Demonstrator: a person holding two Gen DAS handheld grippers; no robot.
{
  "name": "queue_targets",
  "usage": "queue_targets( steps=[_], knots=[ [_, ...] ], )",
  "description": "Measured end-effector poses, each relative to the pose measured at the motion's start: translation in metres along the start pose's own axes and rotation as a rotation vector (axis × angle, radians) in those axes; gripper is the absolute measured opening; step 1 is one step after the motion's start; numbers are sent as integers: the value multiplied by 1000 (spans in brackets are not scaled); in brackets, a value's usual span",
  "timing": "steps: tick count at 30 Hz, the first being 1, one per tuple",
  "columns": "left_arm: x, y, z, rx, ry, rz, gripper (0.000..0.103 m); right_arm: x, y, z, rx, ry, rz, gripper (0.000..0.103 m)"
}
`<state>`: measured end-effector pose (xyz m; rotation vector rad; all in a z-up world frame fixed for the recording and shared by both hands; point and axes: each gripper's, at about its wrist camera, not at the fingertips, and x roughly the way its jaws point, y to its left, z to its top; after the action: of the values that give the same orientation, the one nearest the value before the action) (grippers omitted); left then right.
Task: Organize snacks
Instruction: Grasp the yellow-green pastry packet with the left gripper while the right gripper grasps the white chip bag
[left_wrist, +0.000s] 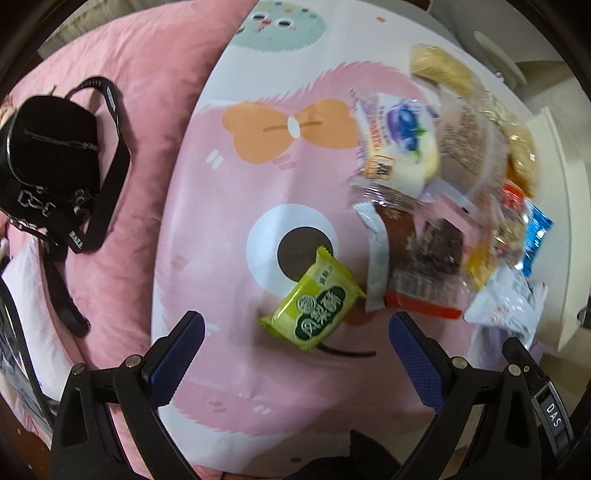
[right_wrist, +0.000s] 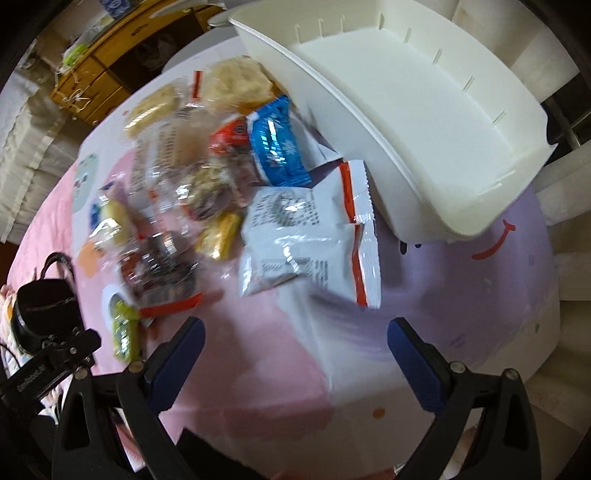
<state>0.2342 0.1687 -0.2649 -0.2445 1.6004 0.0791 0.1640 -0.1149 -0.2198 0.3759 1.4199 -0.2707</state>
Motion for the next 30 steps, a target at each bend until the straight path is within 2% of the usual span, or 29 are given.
queue_targets(
  steps=[7,12,15,18,20,24,27,28,30],
  knots=[
    [25,2,11,-51,49,11,98,19,2,7,15,-99,35,98],
    [38,1,13,-58,82,29,95,28,3,14,21,-145,-23,97],
    [45,2,12,-67,109,35,90,37,4,21,10,-125,-42,89],
    [48,0,12,-67,118,34,82,41,1,24,-2,-111,-40,85],
    [51,-1,13,-62,121,52,71,40,2,24,-12,-113,-38,82],
    [54,-4,14,-55,119,65,65,38,2,25,-29,-106,-41,75],
    [49,-6,15,-55,86,67,47,36,1,25,-46,-106,-43,72],
    [47,-6,15,-54,71,69,38,35,-1,25,-53,-106,-45,71],
    [45,-6,15,-49,61,63,35,33,5,23,-58,-105,-57,70]
  ],
)
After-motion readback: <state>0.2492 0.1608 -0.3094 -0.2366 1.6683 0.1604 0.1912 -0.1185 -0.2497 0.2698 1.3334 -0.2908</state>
